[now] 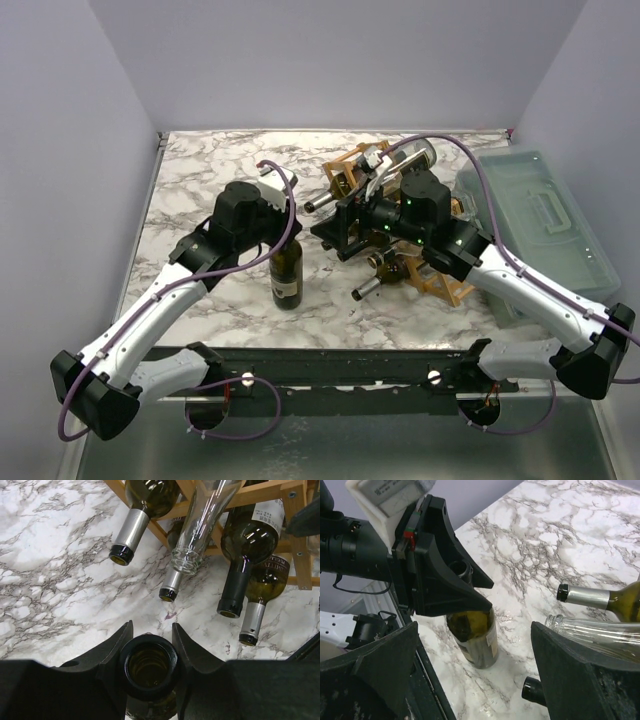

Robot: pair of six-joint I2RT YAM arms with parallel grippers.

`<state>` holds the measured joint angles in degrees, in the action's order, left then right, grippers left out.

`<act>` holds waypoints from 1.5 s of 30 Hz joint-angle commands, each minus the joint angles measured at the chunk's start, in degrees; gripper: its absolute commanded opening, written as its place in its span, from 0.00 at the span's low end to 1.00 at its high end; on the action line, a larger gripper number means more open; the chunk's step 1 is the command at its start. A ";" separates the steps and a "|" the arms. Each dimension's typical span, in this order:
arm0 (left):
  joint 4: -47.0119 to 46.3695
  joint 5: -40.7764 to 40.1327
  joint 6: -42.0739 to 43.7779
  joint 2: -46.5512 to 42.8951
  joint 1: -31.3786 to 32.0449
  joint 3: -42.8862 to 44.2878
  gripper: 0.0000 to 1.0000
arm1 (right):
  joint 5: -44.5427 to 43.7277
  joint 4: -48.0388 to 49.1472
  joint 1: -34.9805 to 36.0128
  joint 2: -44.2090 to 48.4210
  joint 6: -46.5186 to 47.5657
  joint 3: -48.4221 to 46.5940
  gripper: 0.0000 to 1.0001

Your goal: Put the wine bottle on the wine rack

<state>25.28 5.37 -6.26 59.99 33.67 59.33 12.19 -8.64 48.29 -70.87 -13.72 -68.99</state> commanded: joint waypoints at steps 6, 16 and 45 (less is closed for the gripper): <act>-1.77 -3.29 -3.86 -7.23 0.25 -1.73 0.66 | 3.37 2.50 0.05 -1.11 0.76 2.95 0.96; 1.49 1.85 -7.18 -9.58 0.27 0.16 0.80 | 5.96 2.83 4.38 -2.94 5.46 3.52 0.96; 18.32 -25.41 -7.60 -17.49 0.25 17.93 0.99 | -10.34 33.77 17.21 -18.52 11.54 7.41 0.58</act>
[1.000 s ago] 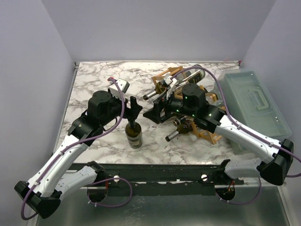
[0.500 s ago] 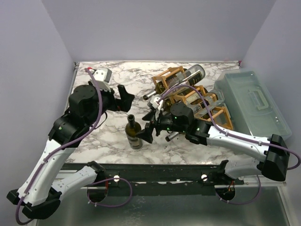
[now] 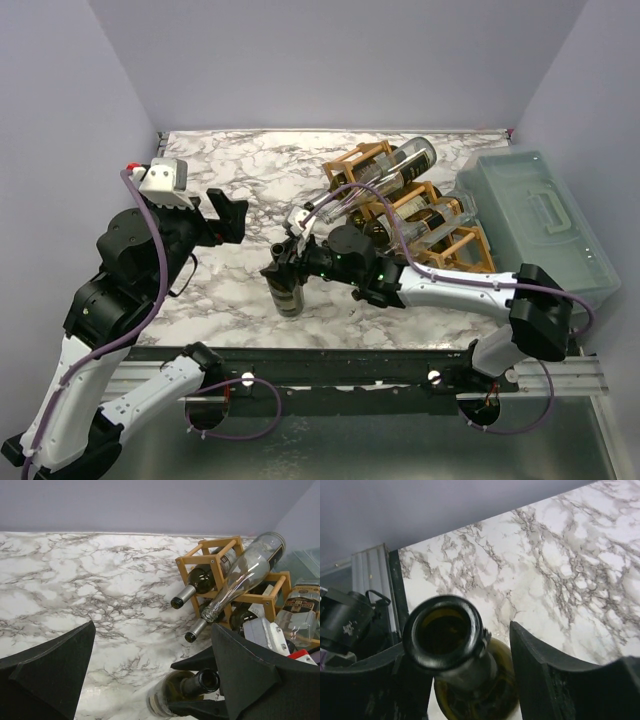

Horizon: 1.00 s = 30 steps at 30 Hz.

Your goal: Put the wine bottle on the wine rack

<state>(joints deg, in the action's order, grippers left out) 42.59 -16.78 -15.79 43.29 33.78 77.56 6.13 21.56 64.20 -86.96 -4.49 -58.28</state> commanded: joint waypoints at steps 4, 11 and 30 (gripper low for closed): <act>1.16 -3.43 3.42 -0.49 0.14 -0.49 0.99 | -3.20 0.45 1.89 -2.12 3.89 -4.19 0.24; 1.18 -4.23 3.84 -0.81 0.15 -0.74 0.99 | 1.47 -18.47 2.17 4.71 8.94 -11.89 0.01; 1.09 -2.27 0.94 2.88 0.15 -2.89 0.99 | 17.43 -76.77 2.21 18.79 29.78 -36.29 0.01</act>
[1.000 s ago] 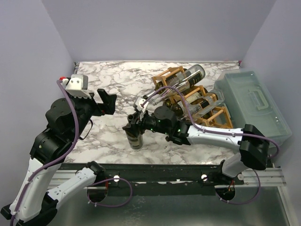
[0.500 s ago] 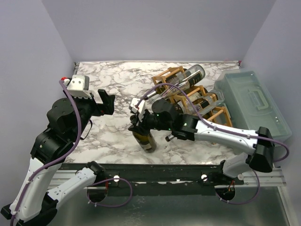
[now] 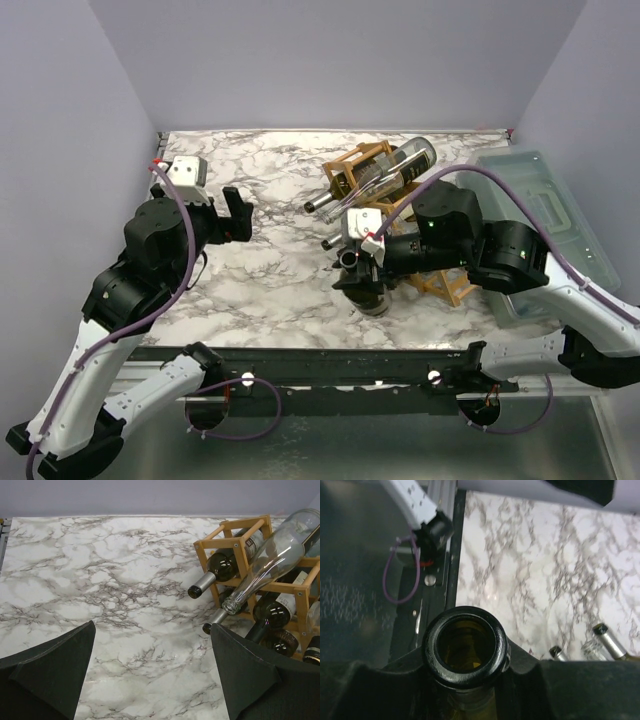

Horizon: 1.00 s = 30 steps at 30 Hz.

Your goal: Put the wine bottle on the wine rack

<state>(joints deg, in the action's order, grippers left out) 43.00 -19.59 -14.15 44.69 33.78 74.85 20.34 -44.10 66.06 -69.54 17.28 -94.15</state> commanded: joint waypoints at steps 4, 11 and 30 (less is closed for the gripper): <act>0.67 0.85 -1.35 1.80 0.15 -0.46 0.99 | -0.82 -14.97 0.34 4.39 11.89 1.93 0.00; 0.46 2.69 -2.93 2.94 0.15 -1.96 0.99 | -10.43 -16.11 2.50 3.81 15.55 5.25 0.00; -0.93 5.46 -2.50 3.41 0.15 -4.60 0.99 | -38.40 -14.49 14.42 -2.03 21.40 15.17 0.00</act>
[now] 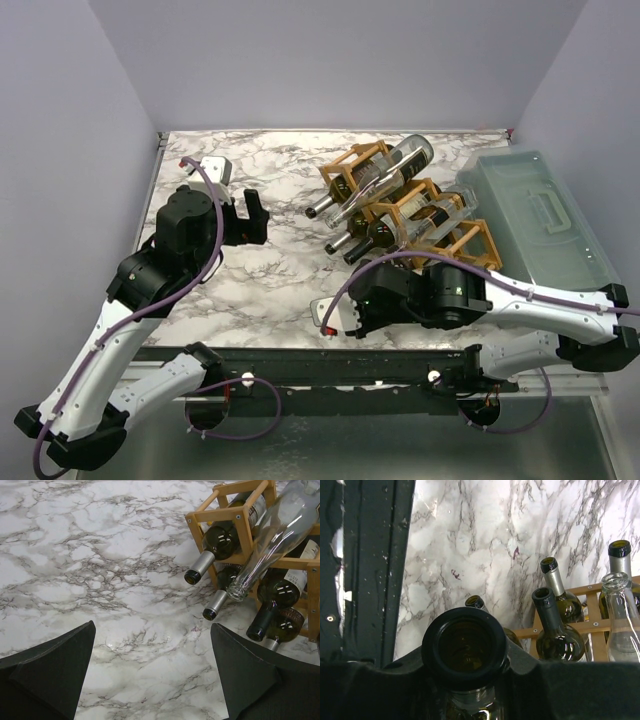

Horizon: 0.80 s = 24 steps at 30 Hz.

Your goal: Put the wine bottle on the wine rack

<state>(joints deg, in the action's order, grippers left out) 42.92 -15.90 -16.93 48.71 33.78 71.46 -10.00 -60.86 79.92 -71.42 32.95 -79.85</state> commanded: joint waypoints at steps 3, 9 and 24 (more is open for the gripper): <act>-1.15 2.23 0.47 -1.06 0.15 -1.73 0.99 | -8.12 4.83 0.85 -0.86 8.07 2.16 0.00; -2.27 2.80 1.18 -1.95 0.15 -3.15 0.99 | -7.83 5.20 0.93 -2.92 10.70 2.80 0.00; -6.51 6.70 2.02 -3.40 0.15 -8.20 0.99 | -14.00 14.33 0.99 7.21 30.15 24.34 0.00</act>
<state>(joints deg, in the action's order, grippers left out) 38.76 -12.01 -15.79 45.95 33.78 64.82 -20.91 -55.59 80.47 -67.26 50.50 -57.12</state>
